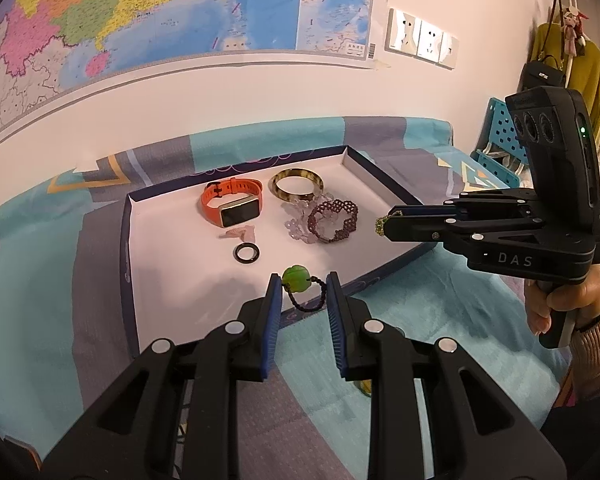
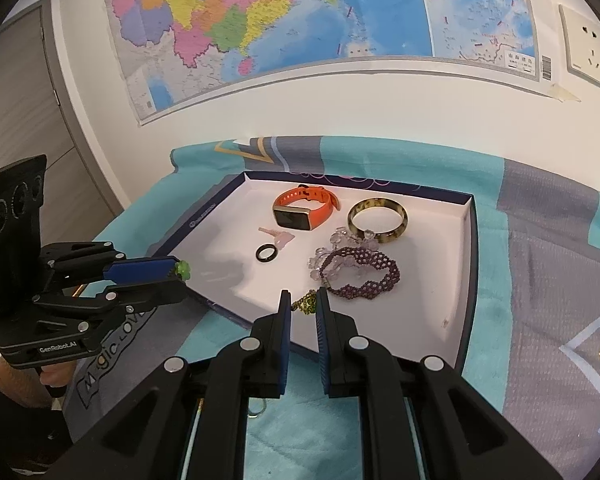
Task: Organize jewelry
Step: 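Carry the green pendant and gold keyring with both tools over the box, then lower both items into the box and open both tools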
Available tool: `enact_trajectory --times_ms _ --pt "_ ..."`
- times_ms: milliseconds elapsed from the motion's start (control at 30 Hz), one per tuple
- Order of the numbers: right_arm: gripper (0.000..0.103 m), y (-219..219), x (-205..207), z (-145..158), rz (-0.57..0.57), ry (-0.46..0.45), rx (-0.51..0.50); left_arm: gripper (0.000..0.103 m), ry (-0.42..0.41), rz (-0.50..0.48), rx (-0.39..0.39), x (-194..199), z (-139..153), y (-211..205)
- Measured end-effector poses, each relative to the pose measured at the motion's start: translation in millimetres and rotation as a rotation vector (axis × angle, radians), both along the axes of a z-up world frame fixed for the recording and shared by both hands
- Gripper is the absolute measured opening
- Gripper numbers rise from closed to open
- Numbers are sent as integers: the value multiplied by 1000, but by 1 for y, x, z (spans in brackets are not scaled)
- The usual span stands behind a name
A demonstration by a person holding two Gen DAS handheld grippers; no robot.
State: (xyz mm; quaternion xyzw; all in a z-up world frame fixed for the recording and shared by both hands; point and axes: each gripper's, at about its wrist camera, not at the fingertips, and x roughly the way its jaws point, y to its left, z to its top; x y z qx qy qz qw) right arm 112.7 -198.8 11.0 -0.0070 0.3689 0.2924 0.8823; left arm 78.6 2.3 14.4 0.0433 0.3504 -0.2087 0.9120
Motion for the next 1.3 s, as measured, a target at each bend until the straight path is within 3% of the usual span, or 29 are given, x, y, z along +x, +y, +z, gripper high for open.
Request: enact_trajectory --times_ms 667,1300 --pt "11 15 30 -20 -19 26 -103 23 69 54 21 42 -21 6" --pt "11 22 34 -28 -9 43 -136 23 95 62 44 54 -29 1"
